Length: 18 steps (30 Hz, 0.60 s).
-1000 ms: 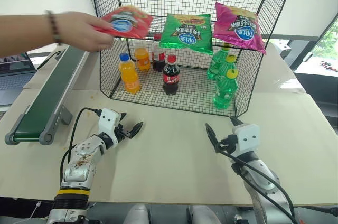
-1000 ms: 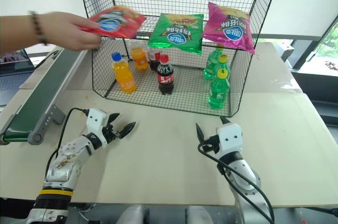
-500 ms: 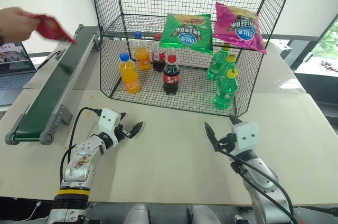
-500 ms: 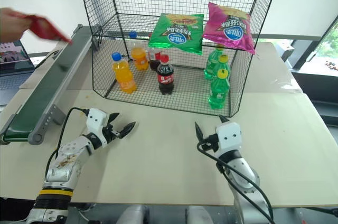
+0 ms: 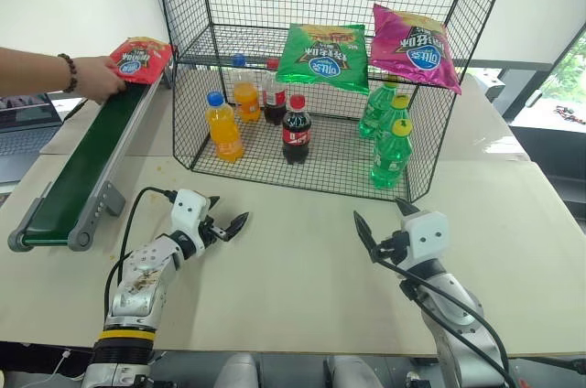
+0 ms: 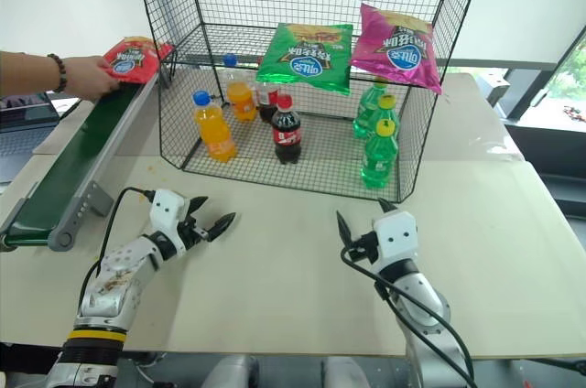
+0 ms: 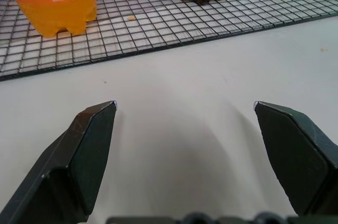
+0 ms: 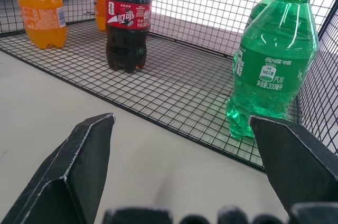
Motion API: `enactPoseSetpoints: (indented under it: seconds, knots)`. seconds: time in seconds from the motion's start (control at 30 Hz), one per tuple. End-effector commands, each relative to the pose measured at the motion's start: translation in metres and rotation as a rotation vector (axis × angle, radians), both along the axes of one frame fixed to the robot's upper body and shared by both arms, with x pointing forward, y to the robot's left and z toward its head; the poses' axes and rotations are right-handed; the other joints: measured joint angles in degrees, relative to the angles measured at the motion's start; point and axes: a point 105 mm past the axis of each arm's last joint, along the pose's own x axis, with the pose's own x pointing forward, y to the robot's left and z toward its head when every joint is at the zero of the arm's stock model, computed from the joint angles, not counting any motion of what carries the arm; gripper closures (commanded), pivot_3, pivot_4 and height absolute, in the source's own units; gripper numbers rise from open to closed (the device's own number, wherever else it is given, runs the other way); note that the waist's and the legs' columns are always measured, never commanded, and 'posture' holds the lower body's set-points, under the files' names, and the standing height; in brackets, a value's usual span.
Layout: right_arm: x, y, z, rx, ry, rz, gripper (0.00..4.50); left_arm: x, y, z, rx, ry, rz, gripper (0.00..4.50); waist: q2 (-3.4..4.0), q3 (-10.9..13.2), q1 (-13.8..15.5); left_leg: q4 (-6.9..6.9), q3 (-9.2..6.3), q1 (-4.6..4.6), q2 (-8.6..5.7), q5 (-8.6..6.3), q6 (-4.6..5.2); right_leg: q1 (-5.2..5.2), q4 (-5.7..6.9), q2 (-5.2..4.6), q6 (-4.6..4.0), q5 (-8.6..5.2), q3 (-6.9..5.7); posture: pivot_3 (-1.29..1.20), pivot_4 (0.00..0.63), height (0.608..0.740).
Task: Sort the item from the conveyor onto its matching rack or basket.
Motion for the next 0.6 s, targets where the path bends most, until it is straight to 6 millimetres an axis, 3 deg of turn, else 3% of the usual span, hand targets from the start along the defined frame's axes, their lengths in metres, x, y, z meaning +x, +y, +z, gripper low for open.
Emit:
enactPoseSetpoints:
  seconds: [0.03, 0.17, 0.33, 0.6]
  knots:
    - [0.000, 0.000, 0.016, 0.003, -0.068, 0.037, 0.00, -0.008, 0.005, 0.022, -0.046, -0.052, -0.020, 0.05, 0.00, 0.00, -0.06, 0.00, 0.00, 0.00, 0.00, 0.00, 0.00, 0.00, 0.00, 0.00, 0.00, 0.00, 0.00, 0.00, 0.150, 0.740]
    - [0.005, 0.004, 0.021, -0.011, -0.077, 0.094, 0.00, -0.020, 0.015, 0.030, -0.085, -0.029, -0.020, 0.05, 0.00, 0.01, -0.31, 0.01, 0.00, 0.00, 0.01, 0.00, 0.00, 0.00, 0.01, 0.00, 0.00, 0.00, 0.00, 0.00, 0.150, 0.740]
    - [0.011, 0.018, 0.035, -0.021, -0.104, 0.248, 0.00, -0.048, 0.053, 0.041, -0.237, 0.040, 0.091, 0.05, 0.00, 0.02, -1.47, -0.03, 0.01, 0.01, 0.02, -0.02, 0.03, 0.00, 0.00, -0.02, 0.01, -0.02, 0.00, 0.00, 0.150, 0.740]
    - [-0.007, 0.054, 0.067, 0.004, -0.094, 0.697, 0.00, -0.090, 0.081, 0.061, -0.512, 0.106, 0.175, 0.05, -0.06, 0.08, -1.41, 0.02, -0.11, 0.02, 0.02, -0.07, 0.11, 0.07, -0.02, -0.06, 0.02, -0.06, -0.14, 0.00, 0.150, 0.740]
